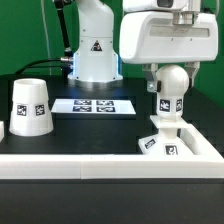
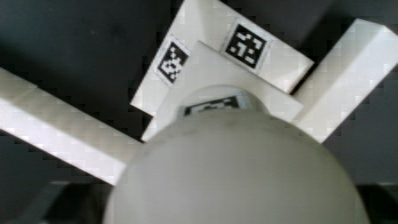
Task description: Assemble lamp
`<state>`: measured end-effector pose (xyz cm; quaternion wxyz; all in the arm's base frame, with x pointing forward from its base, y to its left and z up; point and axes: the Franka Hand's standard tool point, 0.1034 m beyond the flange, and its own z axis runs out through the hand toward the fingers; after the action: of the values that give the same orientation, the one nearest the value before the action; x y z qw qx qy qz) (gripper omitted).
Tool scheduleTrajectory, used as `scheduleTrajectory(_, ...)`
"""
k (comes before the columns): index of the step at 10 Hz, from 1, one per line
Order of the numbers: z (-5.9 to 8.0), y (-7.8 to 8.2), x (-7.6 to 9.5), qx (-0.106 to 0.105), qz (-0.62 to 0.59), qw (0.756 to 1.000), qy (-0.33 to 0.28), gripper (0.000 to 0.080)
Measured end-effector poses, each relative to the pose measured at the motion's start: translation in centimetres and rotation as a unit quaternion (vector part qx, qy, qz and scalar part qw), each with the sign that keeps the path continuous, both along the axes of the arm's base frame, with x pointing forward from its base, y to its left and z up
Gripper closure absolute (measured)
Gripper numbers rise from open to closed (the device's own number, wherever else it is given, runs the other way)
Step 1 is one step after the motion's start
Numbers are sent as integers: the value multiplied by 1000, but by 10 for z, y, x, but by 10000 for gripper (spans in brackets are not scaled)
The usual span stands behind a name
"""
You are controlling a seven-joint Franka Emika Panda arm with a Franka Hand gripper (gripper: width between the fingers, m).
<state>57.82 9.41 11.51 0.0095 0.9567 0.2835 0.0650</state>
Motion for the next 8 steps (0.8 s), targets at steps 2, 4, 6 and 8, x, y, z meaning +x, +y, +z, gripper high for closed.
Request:
scheduleTrajectory(2,0,0,1,2,-8,1000,-3,223)
scheduleTrajectory(4,0,0,1,3,-14,1000,-3,223)
scheduleTrajectory(6,0,1,-1,16,-94,995,0,223)
scheduleTrajectory(8,0,3,-8,32,-203,979,7,223)
